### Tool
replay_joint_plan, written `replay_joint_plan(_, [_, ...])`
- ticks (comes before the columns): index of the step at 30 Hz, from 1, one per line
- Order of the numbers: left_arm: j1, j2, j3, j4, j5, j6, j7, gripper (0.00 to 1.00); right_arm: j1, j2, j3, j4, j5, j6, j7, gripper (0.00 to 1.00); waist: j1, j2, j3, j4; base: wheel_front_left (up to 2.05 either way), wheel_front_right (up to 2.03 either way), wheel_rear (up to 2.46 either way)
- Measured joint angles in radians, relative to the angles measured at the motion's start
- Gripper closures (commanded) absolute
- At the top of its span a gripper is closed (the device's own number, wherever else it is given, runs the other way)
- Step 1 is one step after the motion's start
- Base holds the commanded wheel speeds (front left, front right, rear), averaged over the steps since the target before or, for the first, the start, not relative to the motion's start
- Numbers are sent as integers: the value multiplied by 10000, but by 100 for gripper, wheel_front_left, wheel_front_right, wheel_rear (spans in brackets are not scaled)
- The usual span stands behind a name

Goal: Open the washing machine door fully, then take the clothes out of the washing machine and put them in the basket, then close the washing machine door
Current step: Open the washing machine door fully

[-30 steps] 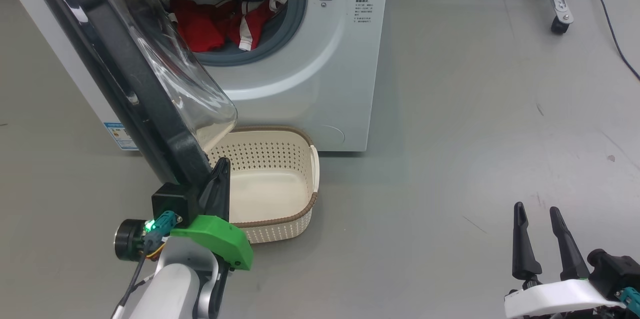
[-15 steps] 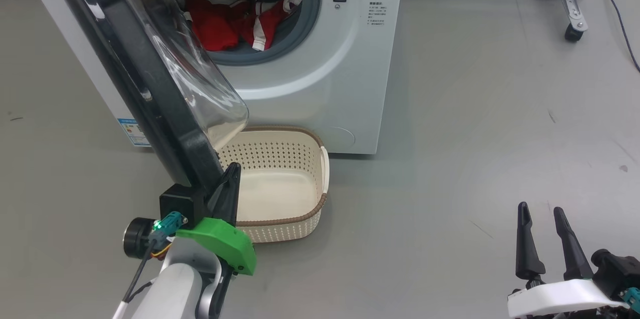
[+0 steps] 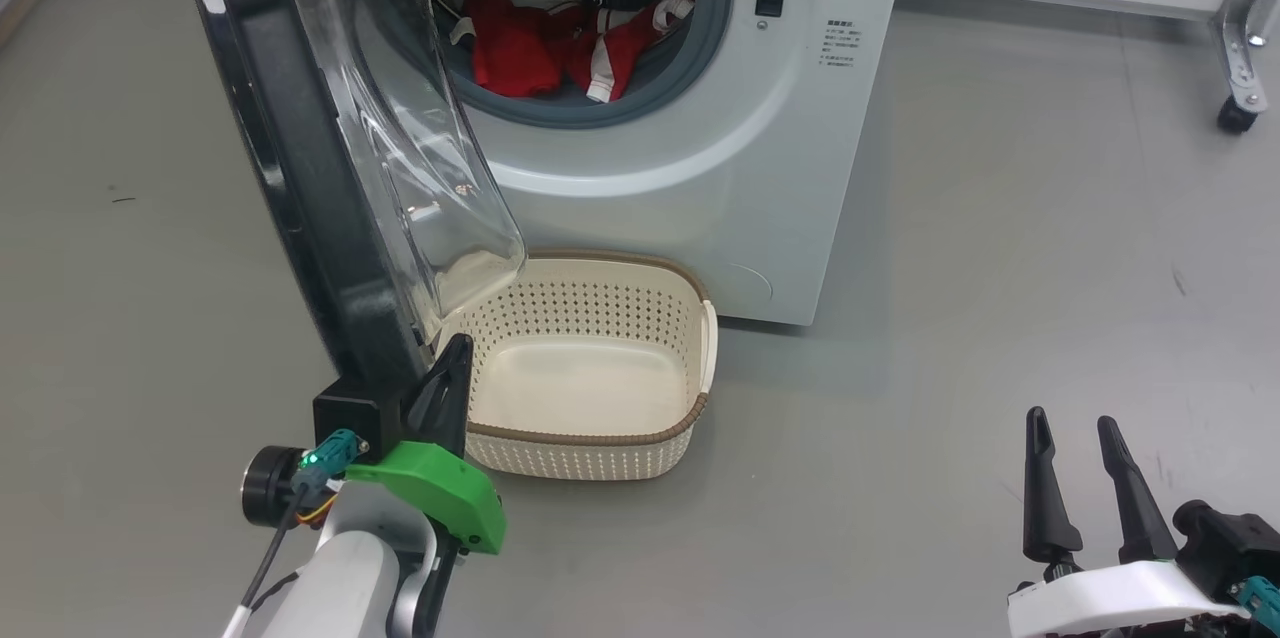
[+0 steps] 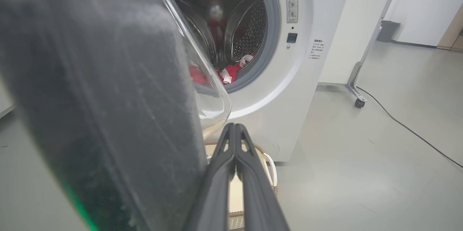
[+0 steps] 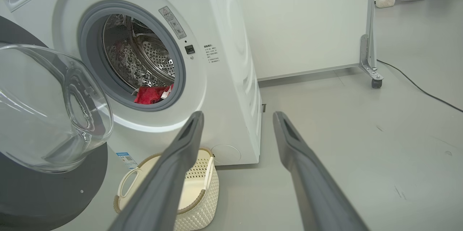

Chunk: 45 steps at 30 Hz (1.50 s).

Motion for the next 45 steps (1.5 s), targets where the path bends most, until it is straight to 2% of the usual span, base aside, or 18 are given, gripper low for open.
replay_joint_plan(12, [-43, 75, 447, 136, -209, 100, -186, 100, 17, 15, 105, -54, 0, 0, 0, 0, 0, 0, 142, 917, 0, 0, 0])
replay_joint_plan(19, [-164, 240, 1035, 134, -470, 280, -360, 100, 11, 19, 209, -153, -15, 0, 0, 0, 0, 0, 490, 1338, 0, 0, 0])
replay_joint_plan(30, [-398, 462, 1977, 63, -844, 410, -623, 100, -53, -13, 272, -236, -121, 0, 0, 0, 0, 0, 1302, 1730, 0, 0, 0])
replay_joint_plan(45, [-537, 821, 3218, 58, -1285, 512, -872, 100, -427, -589, 378, -364, -407, 2, 0, 0, 0, 0, 2283, 2047, 0, 0, 0])
